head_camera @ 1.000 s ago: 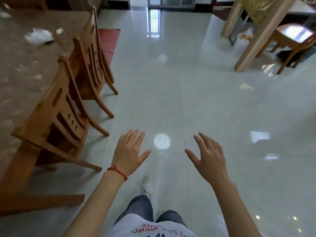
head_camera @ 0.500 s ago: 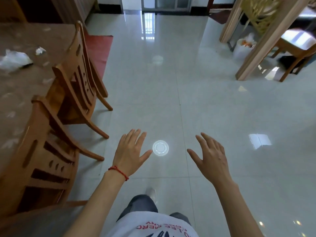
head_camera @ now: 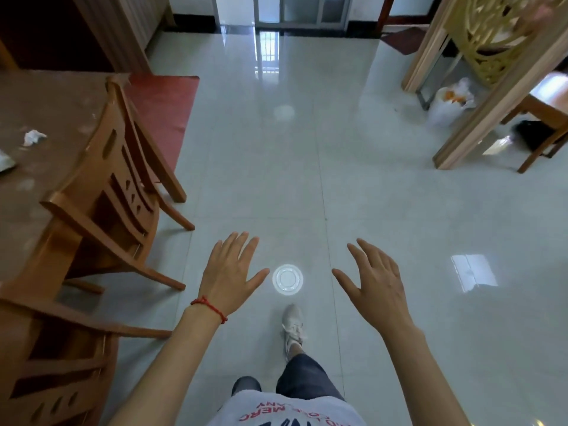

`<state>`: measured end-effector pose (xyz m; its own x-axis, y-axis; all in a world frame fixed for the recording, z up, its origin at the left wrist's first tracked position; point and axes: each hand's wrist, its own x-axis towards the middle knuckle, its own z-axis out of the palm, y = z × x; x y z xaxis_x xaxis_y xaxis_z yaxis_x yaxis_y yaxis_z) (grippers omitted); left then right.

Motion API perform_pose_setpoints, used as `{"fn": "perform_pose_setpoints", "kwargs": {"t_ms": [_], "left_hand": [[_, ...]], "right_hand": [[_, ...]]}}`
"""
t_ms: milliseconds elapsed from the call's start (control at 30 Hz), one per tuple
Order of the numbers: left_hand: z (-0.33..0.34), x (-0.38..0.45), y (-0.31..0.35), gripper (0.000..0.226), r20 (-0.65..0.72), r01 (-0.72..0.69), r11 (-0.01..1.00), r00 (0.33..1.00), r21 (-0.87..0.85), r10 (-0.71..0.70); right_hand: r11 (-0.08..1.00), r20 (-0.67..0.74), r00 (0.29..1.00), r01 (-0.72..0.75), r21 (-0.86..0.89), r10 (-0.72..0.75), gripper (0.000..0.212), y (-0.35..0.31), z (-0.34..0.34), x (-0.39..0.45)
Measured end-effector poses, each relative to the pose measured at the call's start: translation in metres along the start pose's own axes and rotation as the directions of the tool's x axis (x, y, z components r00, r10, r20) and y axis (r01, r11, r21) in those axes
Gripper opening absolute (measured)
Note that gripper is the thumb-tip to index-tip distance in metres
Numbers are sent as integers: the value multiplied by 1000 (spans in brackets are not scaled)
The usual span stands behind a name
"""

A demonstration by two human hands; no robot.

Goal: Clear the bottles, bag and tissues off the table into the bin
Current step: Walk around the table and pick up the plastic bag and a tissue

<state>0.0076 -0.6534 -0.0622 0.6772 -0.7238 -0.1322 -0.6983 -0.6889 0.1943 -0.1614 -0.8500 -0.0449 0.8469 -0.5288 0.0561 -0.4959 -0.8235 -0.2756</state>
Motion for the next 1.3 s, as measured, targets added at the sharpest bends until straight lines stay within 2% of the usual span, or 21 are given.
{"fn": "perform_pose_setpoints", "kwargs": {"t_ms": [300, 633, 867, 1100, 1300], "left_hand": [[-32, 135, -13, 81, -40, 57, 998, 997, -36, -59], [-51, 264, -56, 80, -22, 98, 995, 995, -36, -99], [-77, 362, -103, 69, -76, 115, 991, 990, -66, -120], [-102, 414, -146, 68, -102, 152, 986, 982, -70, -158], [-109, 426, -178, 67, -82, 303, 948, 947, -94, -310]], "right_hand": [[991, 28, 991, 130, -24, -129, 60, 11, -8, 168], [986, 54, 985, 164, -31, -162, 60, 3, 9, 309], [983, 55, 982, 184, -16, -183, 60, -29, 17, 427], [971, 76, 969, 238, -9, -237, 62, -64, 24, 511], [932, 108, 927, 363, -9, -360, 63, -93, 32, 567]]}}
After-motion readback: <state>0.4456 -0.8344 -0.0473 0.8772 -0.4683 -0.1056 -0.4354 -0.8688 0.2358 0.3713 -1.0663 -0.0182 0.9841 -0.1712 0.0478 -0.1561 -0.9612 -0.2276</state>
